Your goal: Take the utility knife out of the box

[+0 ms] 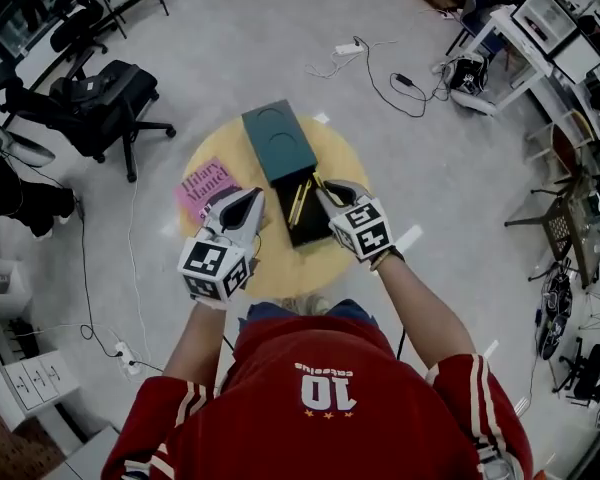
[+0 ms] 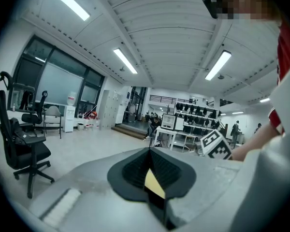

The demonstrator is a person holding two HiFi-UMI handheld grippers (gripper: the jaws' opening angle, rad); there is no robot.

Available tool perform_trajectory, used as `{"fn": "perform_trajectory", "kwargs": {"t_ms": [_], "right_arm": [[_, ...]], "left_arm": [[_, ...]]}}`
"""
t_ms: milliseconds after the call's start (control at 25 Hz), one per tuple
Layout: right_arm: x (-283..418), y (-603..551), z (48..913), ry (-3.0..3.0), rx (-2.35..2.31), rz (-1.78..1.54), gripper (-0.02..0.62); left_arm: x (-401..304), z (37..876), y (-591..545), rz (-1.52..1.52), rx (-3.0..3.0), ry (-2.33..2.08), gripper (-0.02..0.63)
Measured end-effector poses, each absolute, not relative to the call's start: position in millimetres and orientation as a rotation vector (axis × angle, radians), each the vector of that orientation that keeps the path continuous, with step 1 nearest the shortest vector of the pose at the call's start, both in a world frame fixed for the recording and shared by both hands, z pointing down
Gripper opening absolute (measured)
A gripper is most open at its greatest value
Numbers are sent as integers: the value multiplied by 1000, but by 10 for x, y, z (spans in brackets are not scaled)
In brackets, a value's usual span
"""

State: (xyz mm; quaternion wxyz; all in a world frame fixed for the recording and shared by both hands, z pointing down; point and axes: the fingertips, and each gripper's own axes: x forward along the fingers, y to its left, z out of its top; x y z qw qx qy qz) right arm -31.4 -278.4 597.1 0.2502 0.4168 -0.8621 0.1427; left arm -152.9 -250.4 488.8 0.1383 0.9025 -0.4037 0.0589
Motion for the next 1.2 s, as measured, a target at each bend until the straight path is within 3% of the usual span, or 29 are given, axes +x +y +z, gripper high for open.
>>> {"fn": "perform_trajectory", "kwargs": {"t_ms": [280,720,880,1200], "right_arm": [[-36,-2542,4977,-2531,1207,256,51],[194,-2403,4130,-2775,1164,171,51],[236,-2348,3971,-2819,1122,150,51],[365,-2331,3909,-2838,1098,140,51]], "left_arm": [[-1264,4659,-2511,148,2678,-1217,3],[-952,4612,-2424,196,2660,-1349,5],[-887,4616,-2426,239,2667,-1383,38],[-840,4963,-2479,321,2612,-1324,186]]}}
